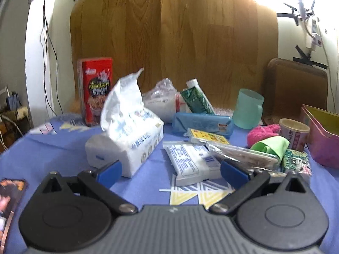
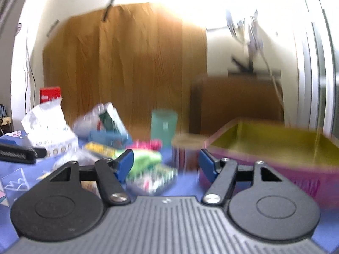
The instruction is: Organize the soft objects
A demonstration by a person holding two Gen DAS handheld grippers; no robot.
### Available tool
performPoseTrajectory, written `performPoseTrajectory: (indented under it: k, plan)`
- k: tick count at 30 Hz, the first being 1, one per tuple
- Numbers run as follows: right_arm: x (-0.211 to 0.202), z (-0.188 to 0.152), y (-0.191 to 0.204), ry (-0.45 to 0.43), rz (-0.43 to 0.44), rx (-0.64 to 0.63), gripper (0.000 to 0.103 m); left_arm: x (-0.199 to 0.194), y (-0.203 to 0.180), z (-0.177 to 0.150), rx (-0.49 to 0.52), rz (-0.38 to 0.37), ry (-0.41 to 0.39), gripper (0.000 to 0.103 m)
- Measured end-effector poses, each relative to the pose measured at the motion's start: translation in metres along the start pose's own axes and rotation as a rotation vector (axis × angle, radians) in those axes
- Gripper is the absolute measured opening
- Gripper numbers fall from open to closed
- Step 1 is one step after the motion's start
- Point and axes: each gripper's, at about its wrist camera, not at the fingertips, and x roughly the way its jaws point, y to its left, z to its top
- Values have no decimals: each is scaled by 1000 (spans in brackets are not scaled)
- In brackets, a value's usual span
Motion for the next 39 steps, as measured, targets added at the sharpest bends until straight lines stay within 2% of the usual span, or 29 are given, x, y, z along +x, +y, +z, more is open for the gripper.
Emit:
performPoseTrajectory:
  k: [3, 7, 11, 15, 20, 24, 30, 35, 39]
  plan:
    - [3, -4, 6, -18, 1, -28, 70, 4, 4, -4, -25, -1, 16, 103]
    - [13, -12, 11, 44, 16, -66, 71, 4, 15, -5, -84, -24, 20, 103]
    - [8, -11, 11, 19, 6, -61, 74, 5, 22, -6, -126, -32, 32, 103]
    - [5, -10, 7, -9, -4, -29, 82, 4, 20, -6, -117, -30, 26, 103]
    - [5, -10, 6, -15, -6, -19, 87, 3, 13, -6, -83, -29, 16, 103]
    - [6, -10, 6, -9, 8, -19, 97, 3, 14, -6, -89, -31, 17, 103]
    - [6, -10, 8, 8, 30, -23, 102, 4, 18, -6, -113, -35, 24, 103]
    - [8, -11, 7, 43, 33, -10, 102, 5, 20, -6, -114, -37, 27, 103]
    - [5, -12, 8, 28, 29, -11, 102, 5, 20, -6, -115, -31, 29, 103]
